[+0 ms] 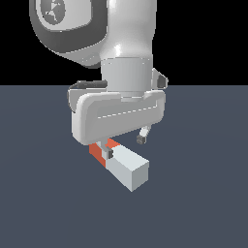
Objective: Insert the peg into the horizontal hole in a box.
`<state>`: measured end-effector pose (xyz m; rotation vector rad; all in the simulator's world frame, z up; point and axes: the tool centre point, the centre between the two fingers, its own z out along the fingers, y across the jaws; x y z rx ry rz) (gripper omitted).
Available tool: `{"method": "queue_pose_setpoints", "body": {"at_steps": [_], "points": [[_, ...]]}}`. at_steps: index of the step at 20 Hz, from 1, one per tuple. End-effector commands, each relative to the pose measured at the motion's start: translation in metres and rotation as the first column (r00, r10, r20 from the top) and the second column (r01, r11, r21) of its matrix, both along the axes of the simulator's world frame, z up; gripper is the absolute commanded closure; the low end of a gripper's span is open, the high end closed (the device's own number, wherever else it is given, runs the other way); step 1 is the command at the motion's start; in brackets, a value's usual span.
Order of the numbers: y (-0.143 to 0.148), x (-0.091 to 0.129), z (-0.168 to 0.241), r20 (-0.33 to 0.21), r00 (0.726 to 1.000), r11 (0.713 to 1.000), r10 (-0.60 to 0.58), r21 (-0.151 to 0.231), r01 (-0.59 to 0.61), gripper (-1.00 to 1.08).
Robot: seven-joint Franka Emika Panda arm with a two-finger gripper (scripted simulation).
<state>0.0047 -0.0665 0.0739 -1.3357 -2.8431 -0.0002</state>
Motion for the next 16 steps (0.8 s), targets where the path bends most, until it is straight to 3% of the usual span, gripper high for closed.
{"method": "queue_pose_setpoints", "body": {"at_steps": [1, 7, 16], "points": [[0.000, 0.000, 0.000, 0.000, 1.000, 1.000, 0.002, 0.000, -0.002, -0.92], [0.000, 0.000, -0.006, 0.000, 1.000, 1.000, 0.001, 0.000, -0.001, -0.92], [0.000, -0.001, -0.046, 0.000, 1.000, 1.000, 0.001, 0.000, -0.001, -0.92]]}}
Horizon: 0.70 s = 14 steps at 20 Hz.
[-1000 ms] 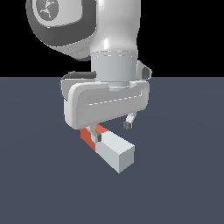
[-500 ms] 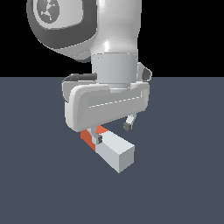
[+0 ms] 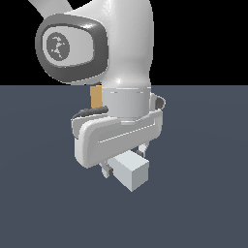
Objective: Insert the peg into the horizontal hole in a box.
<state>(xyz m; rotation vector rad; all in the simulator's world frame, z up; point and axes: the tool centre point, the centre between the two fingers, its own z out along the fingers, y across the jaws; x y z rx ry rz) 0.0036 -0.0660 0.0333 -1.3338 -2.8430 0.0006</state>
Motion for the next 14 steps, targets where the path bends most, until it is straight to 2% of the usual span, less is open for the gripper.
{"method": "queue_pose_setpoints", "body": {"at_steps": [1, 4, 5, 14], "points": [[-0.0001, 0.0006, -0.0074, 0.001, 1.000, 1.000, 0.000, 0.000, 0.000, -0.92], [-0.0001, 0.0014, -0.0094, 0.001, 1.000, 1.000, 0.000, 0.000, 0.000, -0.92], [-0.0001, 0.0014, -0.0094, 0.001, 1.000, 1.000, 0.000, 0.000, 0.000, 1.08], [-0.0001, 0.0014, -0.0094, 0.001, 1.000, 1.000, 0.000, 0.000, 0.000, 1.08]]}}
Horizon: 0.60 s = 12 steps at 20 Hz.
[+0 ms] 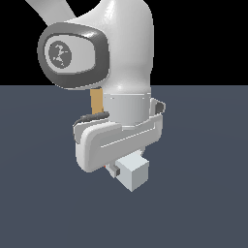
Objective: Insert the peg into the horizontal hole in a box.
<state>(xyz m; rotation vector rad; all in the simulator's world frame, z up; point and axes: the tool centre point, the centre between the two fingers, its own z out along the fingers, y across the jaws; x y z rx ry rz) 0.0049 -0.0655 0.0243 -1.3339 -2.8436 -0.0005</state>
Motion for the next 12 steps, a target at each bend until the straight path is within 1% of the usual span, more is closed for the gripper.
{"method": "queue_pose_setpoints", "body": {"at_steps": [1, 6, 12], "points": [[0.000, 0.000, 0.000, 0.000, 1.000, 1.000, 0.000, 0.000, 0.000, 1.08], [0.002, -0.003, 0.001, 0.000, 1.000, 1.000, -0.016, 0.000, 0.016, 1.08], [0.010, -0.014, 0.004, 0.000, 0.997, 0.997, -0.075, 0.000, 0.075, 1.08]]}}
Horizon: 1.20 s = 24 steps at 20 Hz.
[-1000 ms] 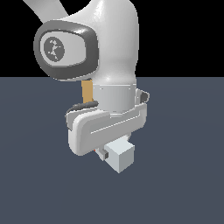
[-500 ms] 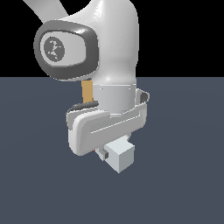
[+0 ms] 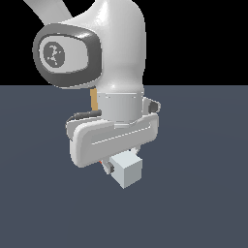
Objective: Insert the peg into the horizontal hole in a box.
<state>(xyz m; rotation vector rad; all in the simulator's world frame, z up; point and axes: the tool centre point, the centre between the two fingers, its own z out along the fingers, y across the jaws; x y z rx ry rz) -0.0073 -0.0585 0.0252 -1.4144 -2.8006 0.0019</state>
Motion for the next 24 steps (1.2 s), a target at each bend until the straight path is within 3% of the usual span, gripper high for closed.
{"method": "queue_pose_setpoints", "body": {"at_steps": [1, 12, 24], "points": [[0.004, -0.004, 0.004, 0.004, 1.000, 1.000, -0.031, 0.000, 0.031, 1.08], [0.039, -0.040, 0.015, 0.004, 0.969, 0.969, -0.246, 0.000, 0.246, 1.08], [0.088, -0.069, 0.027, 0.004, 0.878, 0.878, -0.479, 0.000, 0.479, 1.08]]}}
